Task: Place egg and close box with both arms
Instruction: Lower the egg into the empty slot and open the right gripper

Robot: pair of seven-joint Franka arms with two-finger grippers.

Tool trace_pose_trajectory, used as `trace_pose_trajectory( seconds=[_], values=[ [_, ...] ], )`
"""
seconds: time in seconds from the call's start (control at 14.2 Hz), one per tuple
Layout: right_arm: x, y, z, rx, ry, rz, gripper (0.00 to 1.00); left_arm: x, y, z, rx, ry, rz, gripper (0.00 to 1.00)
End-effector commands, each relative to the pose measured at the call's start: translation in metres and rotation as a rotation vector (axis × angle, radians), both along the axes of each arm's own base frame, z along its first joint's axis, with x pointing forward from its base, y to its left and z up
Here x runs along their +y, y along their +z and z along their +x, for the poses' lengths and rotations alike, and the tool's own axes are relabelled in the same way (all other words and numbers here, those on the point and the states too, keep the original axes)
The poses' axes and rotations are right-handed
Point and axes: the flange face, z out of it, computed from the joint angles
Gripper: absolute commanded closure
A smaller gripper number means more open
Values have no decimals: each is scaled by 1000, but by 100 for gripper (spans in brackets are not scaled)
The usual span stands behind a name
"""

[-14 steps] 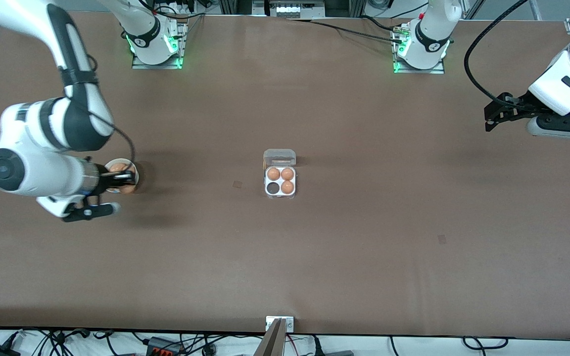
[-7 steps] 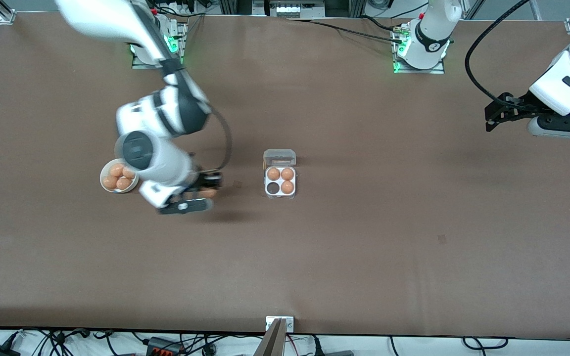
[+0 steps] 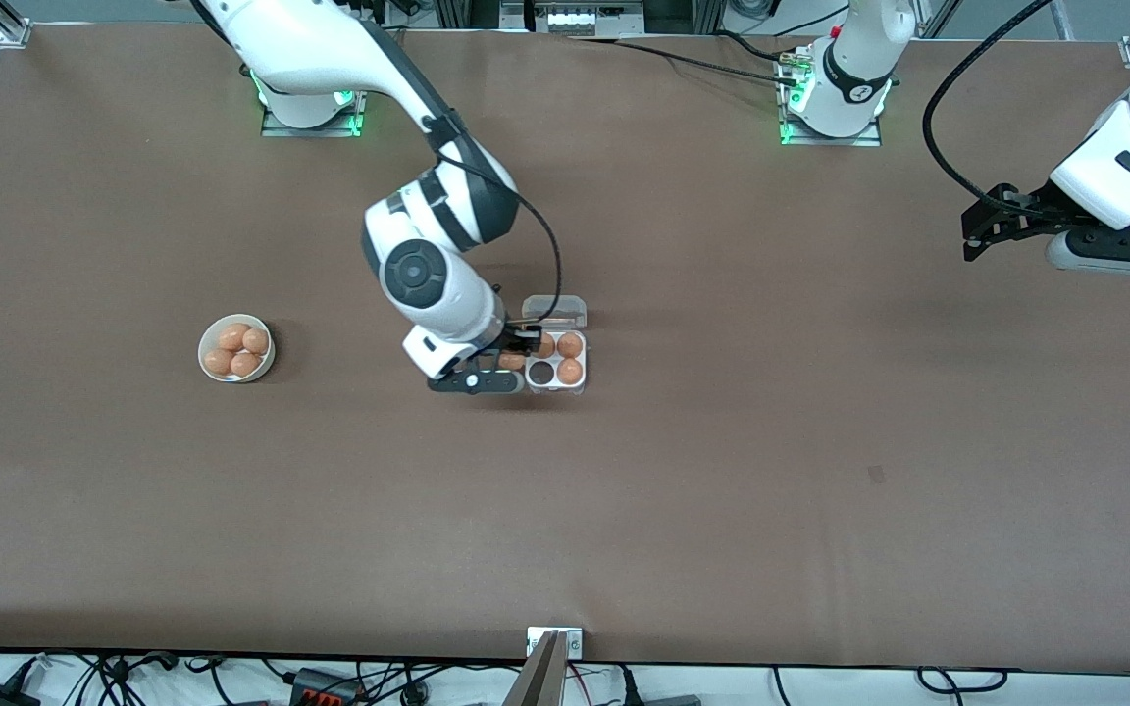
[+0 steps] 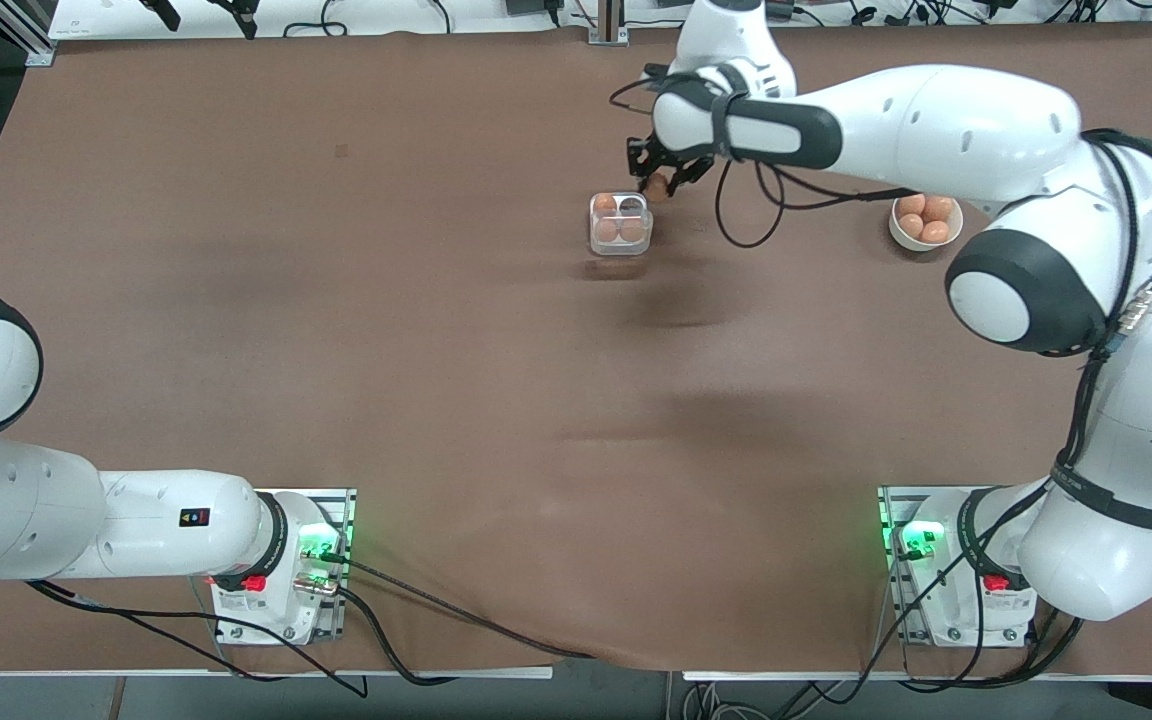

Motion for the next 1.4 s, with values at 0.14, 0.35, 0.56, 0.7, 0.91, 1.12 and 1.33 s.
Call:
trace_pose_trajectory(
  seconds=[0.14, 0.35, 0.56, 0.7, 0.91, 1.12, 1.33],
  values=[
    [24, -20, -5, -30, -48, 24, 80, 2, 6, 1, 1, 0, 22, 0],
    [22, -29, -1, -41, -62, 30, 80, 2, 6, 1, 1, 0, 22, 0],
    [25, -34, 0, -60, -70, 41, 80, 3, 6, 1, 1, 1, 22, 0],
    [24, -36, 0, -61, -65, 38, 75, 3, 5, 2, 3, 1, 22, 0],
    [20, -23, 4, -69, -73, 40, 0, 2, 6, 1, 1, 0, 22, 0],
    [-4, 33, 19, -92, -76, 21, 0, 2, 5, 2, 3, 0, 22, 0],
    [-53, 111, 37, -123, -59, -76, 0, 2, 5, 2, 3, 0, 22, 0]
  ],
)
